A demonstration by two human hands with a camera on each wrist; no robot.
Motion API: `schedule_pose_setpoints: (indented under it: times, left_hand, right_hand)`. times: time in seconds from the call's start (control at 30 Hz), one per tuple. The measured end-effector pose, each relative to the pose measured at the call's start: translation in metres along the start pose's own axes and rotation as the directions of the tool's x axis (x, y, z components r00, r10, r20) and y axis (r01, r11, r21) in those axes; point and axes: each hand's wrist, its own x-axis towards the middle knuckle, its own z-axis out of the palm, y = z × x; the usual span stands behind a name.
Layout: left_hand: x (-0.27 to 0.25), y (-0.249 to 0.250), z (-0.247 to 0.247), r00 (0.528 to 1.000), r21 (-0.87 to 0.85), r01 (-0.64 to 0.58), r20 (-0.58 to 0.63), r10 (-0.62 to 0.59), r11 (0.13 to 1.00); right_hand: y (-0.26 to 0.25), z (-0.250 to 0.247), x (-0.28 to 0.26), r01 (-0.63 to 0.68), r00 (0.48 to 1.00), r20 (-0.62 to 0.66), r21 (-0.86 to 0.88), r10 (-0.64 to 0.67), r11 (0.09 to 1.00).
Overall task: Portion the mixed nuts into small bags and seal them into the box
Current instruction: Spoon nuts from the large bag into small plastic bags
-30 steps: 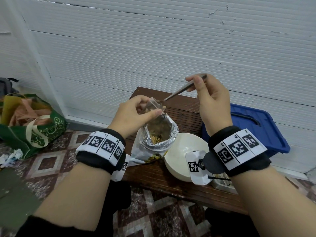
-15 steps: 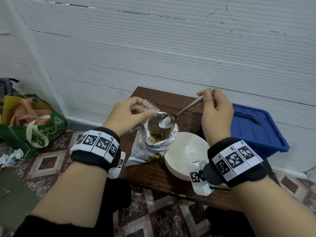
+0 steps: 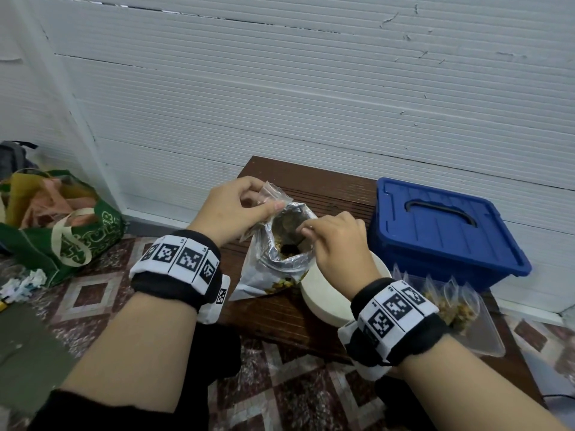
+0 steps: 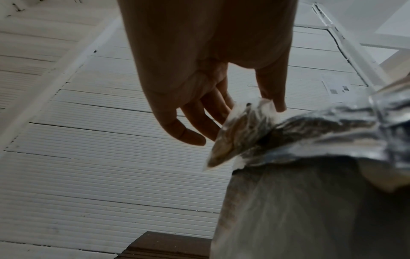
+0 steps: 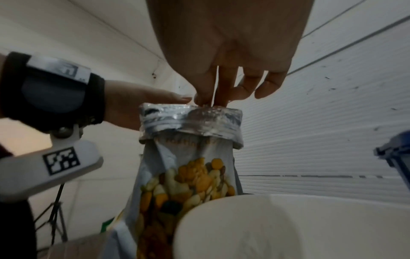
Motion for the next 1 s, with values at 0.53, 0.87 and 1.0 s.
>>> schedule_pose_setpoints:
  times: [0.53, 0.87, 1.0]
  left_hand:
    - [0.001, -0.002, 0.000, 1.000, -0.005, -0.022, 0.015, 0.022, 1.000]
    - [0.002, -0.007, -0.005, 1.000, -0.069, -0.012, 0.005, 0.012, 0.998]
    - [0.001, -0.008, -0.007, 0.999, -0.091, 0.016, 0.041, -0.012, 0.996]
  right_hand:
    - [0.004, -0.010, 0.014, -0.512, 0.822, 0.003, 0.441, 0.569, 0.737]
    - [0.013, -0.024, 0.021, -0.565, 0.732, -0.072, 0.492, 0.678, 0.662]
    - [0.020, -0.037, 0.025, -0.562, 0.714, -0.112, 0.497, 0.691, 0.661]
